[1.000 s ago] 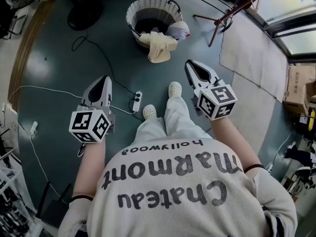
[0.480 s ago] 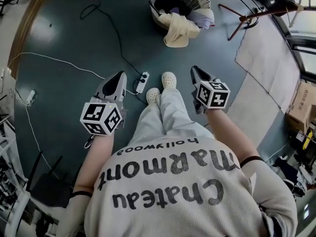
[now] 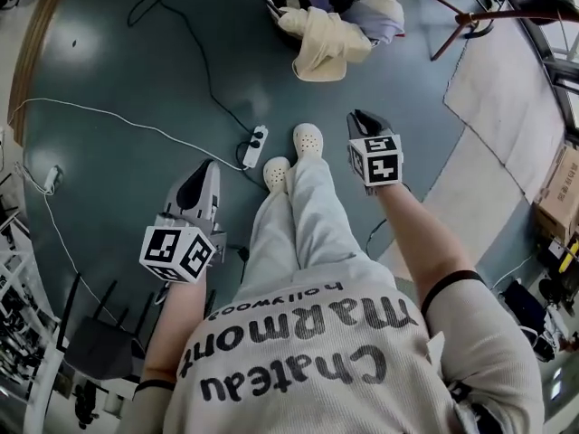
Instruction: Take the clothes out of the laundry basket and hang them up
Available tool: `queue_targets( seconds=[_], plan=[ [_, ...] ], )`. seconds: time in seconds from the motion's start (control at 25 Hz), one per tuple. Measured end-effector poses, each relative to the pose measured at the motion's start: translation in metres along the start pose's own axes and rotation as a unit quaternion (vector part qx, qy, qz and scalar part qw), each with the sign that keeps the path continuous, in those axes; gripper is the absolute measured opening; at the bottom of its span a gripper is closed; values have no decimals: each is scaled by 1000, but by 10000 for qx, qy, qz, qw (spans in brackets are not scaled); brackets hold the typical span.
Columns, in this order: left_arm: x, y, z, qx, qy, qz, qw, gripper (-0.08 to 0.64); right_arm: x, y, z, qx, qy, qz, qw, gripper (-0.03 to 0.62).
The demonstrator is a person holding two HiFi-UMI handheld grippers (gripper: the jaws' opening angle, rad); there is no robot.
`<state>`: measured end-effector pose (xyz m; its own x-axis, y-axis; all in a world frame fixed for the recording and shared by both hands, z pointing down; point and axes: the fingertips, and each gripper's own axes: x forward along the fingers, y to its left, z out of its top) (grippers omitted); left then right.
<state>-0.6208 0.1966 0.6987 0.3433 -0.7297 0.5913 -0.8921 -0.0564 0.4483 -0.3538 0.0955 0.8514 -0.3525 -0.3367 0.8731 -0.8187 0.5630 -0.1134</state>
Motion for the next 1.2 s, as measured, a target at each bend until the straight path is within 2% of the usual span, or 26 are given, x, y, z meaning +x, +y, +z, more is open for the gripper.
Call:
queue_targets(
  seconds=[0.04,0.12,0.28,0.4,0.52,0.6,0.68,0.84,0.92,1.0,1.08,1.16,1.2],
  plan=[
    [9,1,-3,-9,-36,-11,10000,6,12,-6,-2,-166,66,1,9998,55],
    [28,3,-8,-34,-115,-33,9999,6,36,-14,-5,-475,217,89,9986,172],
    [68,10,-23,51,-117,-18,9999,6,78,-25,-14,-1343,391,196,9900,180],
    [96,14,-29,77,-146,-8,9999,6,108,-28,-19,-2269,477,201,9725,210],
    [119,14,-34,239,-134,-132,9995,6,138,-33,-25,-3237,589,50,9443,216],
    [128,14,-40,351,-74,-173,9992,6,156,-38,-33,-3857,742,-58,9196,235],
    [130,18,-48,306,-31,-158,9994,6,172,-39,-43,-4406,871,-128,8934,247],
    [129,28,-61,259,78,-161,9995,6,199,-41,-50,-5278,930,-288,8438,247],
    [127,33,-68,244,134,-160,9995,6,209,-43,-47,-5509,921,-391,8286,247],
    [126,38,-72,223,186,-136,9995,6,216,-48,-42,-5565,939,-542,8237,247],
    [125,41,-73,194,199,-115,9995,6,219,-54,-31,-5496,915,-749,8270,221],
    [122,40,-71,185,182,-136,9996,6,214,-56,-20,-5433,809,-885,8309,96],
    [120,38,-69,193,167,-160,9995,6,210,-54,-17,-5438,745,-900,8310,74]
  ],
)
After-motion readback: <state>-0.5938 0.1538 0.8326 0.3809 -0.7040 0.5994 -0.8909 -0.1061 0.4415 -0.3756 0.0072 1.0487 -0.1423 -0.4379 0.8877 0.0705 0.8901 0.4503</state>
